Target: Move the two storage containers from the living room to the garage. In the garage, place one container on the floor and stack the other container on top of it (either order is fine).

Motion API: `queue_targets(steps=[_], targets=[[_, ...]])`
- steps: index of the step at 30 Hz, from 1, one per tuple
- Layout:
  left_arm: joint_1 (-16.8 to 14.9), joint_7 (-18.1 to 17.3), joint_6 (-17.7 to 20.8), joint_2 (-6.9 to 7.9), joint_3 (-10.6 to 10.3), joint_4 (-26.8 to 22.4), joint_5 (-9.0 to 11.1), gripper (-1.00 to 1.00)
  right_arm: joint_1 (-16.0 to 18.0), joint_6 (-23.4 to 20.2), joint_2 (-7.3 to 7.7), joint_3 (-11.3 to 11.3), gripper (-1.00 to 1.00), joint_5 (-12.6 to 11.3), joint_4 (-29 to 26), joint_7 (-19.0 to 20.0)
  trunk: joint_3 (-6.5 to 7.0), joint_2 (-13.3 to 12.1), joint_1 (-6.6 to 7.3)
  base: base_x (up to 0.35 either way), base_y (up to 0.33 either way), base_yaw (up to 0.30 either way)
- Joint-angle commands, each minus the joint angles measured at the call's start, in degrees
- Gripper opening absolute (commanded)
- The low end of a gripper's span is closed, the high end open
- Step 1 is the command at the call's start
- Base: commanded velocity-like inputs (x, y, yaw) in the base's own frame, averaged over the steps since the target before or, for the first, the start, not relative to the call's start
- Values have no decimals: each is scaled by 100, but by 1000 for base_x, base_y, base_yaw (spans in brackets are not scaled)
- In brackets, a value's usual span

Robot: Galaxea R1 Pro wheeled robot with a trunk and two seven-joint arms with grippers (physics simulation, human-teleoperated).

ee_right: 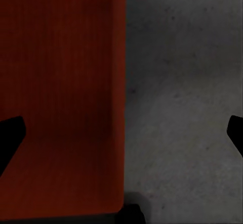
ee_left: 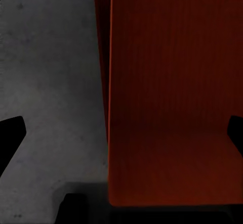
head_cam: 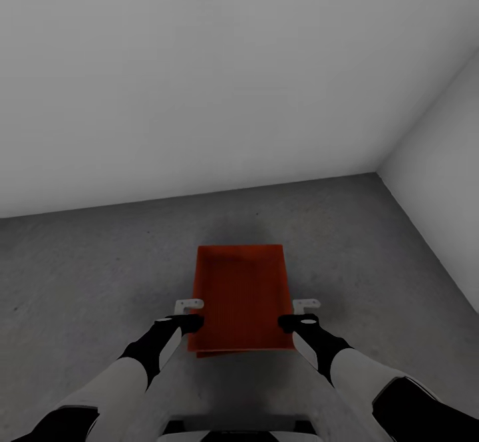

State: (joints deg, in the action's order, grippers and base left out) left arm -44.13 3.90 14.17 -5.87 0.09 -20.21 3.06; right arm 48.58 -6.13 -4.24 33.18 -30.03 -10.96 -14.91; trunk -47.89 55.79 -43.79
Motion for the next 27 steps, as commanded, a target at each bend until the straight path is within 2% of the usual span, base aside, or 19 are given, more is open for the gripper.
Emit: queue_targets(steps=[1,27], targets=[[0,24,34,-2,0,-11,34,100,2,-37,3,48,100,-29,-10,-38,15,-39,22,0,0,0],[0,24,32,0,0,-18,28,100,2,-37,0,42,100,-46,-3,-38,482,-1081,593,0,0,0]])
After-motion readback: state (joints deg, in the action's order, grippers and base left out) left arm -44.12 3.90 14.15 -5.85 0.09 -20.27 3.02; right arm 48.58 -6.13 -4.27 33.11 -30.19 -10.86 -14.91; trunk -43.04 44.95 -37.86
